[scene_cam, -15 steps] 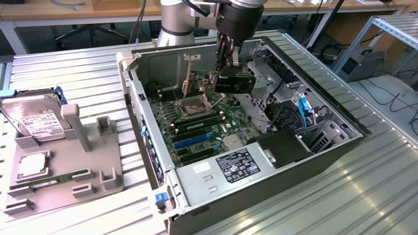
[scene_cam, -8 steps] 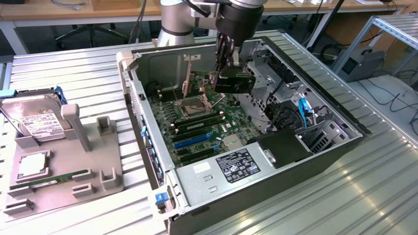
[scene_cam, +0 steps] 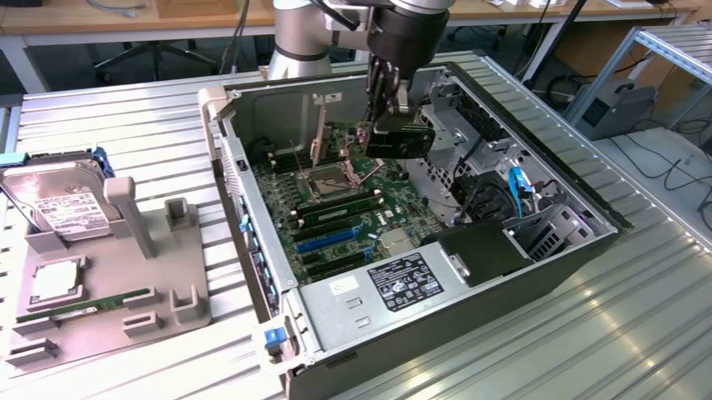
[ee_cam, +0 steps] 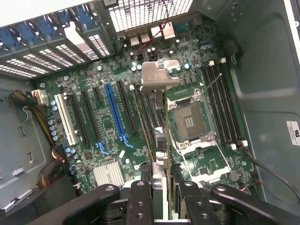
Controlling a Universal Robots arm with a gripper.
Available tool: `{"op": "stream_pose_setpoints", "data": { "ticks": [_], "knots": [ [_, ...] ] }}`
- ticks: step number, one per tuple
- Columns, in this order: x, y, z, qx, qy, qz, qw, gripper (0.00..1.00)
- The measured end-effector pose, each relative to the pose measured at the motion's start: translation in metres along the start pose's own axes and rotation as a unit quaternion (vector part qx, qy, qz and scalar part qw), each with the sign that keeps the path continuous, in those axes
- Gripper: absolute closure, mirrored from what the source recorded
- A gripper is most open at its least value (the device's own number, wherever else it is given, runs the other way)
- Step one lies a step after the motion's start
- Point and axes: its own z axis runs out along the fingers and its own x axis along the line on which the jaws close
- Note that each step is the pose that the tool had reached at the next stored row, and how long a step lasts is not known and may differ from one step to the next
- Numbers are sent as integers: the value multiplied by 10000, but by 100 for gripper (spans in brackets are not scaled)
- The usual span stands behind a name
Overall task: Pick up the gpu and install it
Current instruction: 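Insert the gpu into the slot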
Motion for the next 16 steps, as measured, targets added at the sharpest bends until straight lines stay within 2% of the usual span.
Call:
{"op": "stream_pose_setpoints", "data": {
  "ticks": [16],
  "knots": [
    [0, 0, 6, -5, 7, -193, 9998, 73]
  ]
}}
